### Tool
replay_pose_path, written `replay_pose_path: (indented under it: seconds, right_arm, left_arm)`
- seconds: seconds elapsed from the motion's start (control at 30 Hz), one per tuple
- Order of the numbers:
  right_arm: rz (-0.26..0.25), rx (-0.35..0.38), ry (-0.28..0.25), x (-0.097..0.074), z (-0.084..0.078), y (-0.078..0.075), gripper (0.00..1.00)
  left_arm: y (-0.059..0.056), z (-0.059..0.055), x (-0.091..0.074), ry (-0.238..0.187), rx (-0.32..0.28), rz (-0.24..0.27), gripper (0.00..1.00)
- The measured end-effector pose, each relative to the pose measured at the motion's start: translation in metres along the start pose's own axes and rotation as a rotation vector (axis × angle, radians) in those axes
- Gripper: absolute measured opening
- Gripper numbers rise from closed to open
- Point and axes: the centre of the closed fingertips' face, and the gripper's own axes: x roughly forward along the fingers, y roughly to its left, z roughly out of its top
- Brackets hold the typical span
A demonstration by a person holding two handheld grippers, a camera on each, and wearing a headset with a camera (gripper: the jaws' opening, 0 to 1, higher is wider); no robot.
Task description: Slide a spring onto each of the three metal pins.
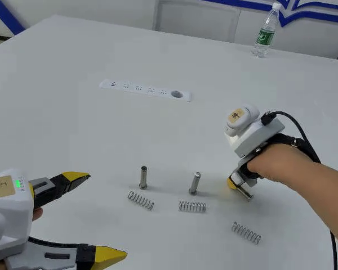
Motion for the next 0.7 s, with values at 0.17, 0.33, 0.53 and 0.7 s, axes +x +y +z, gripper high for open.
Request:
replay_pose_path:
  seconds: [0.17,0.33,0.53,0.7]
  right_arm:
    - [0.005,0.005,-0.072,-0.001,-0.001,-0.002,0.09]
    - [0.007,0.029,-0.108,-0.005,-0.008,0.001,0.08]
    - [0.022,0.040,-0.175,-0.022,-0.004,0.006,0.09]
    - [0.022,0.063,-0.224,-0.037,-0.009,0.005,0.09]
  left_arm:
    - [0.003,0.007,0.000,-0.017,0.007,0.007,0.92]
    - [0.005,0.014,-0.004,-0.030,0.024,0.012,0.92]
    - [0.007,0.016,-0.006,-0.032,0.030,0.019,0.92]
    - [0.007,0.018,-0.005,-0.035,0.036,0.019,0.91]
